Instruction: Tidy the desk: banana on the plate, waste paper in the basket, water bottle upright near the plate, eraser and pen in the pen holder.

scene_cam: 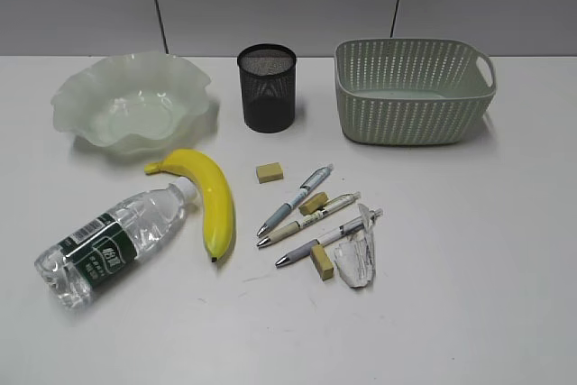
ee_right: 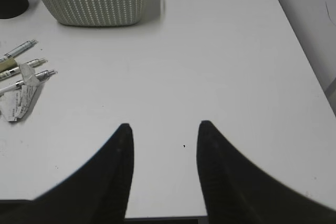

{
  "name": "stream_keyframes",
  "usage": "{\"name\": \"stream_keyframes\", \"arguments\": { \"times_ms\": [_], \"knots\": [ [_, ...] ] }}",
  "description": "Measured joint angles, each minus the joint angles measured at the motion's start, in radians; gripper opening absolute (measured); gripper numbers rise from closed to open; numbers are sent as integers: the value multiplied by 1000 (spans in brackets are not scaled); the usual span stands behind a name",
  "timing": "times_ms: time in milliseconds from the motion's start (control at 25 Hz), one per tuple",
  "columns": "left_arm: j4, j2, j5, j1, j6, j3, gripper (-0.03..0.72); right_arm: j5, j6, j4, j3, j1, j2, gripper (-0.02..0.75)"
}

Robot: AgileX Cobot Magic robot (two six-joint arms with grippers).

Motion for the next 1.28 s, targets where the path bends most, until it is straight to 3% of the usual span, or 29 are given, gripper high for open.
{"name": "stream_keyframes", "arguments": {
  "times_ms": [240,400,760,1000,1120,1280],
  "knots": [
    [-6,0,0,0,0,0,237,0,0,0,0,0,0,331],
    [-79,18,-46,0,0,-14,237,0,0,0,0,0,0,331],
    [-390,370,-317,0,9,-28,237,0,0,0,0,0,0,331],
    [-694,768,-339,-5,211,-83,238,0,0,0,0,0,0,331],
    [-745,991,-346,-43,254,-129,240,0,0,0,0,0,0,331],
    [-744,1243,-372,-176,262,-237,241,0,0,0,0,0,0,331]
  ]
}}
